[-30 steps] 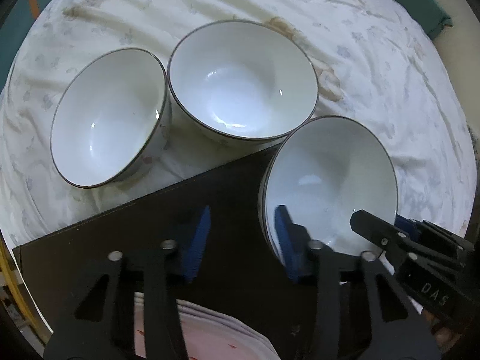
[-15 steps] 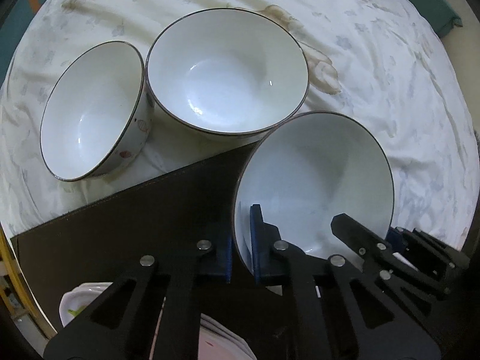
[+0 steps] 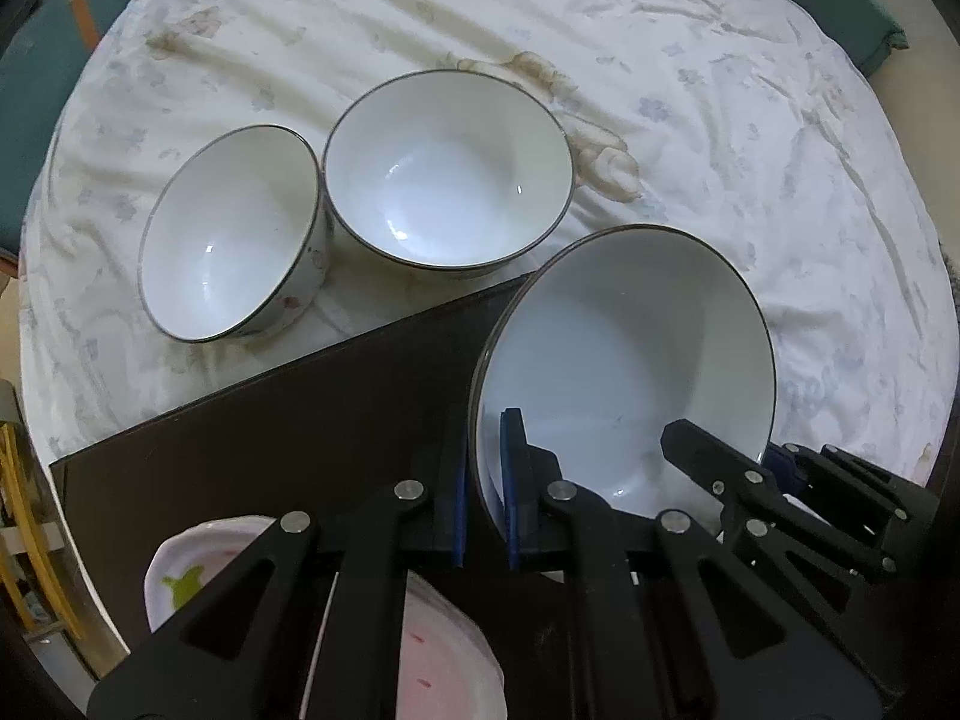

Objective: Organize plates and bowls

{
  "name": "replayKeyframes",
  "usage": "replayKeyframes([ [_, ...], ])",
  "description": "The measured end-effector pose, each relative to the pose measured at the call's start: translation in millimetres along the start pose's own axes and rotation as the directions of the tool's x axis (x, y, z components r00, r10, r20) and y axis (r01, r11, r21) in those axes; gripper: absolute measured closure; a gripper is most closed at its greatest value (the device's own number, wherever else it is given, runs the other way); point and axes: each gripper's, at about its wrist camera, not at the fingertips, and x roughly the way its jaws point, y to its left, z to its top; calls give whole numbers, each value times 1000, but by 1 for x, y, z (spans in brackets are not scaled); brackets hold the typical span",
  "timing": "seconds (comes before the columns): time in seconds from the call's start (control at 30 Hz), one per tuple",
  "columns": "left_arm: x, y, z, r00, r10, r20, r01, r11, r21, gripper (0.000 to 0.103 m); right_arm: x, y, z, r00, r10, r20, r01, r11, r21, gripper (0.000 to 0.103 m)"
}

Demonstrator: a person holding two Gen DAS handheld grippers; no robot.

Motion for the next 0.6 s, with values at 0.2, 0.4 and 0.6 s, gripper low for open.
replayKeyframes([
  [0.2, -24, 4, -13, 999, 5, 38, -6, 1000, 14, 95, -16, 10, -8, 1000, -2, 16, 3, 999, -33, 87],
  [0.4, -49, 15, -31, 998, 0, 62, 0, 1000, -6, 95, -38, 23, -19, 999, 15, 44, -12, 998, -59, 88],
  [0.6, -74, 30, -55, 996, -1, 89, 4, 1000, -24, 95, -59, 42, -34, 997, 30, 70, -23, 994, -103, 88],
])
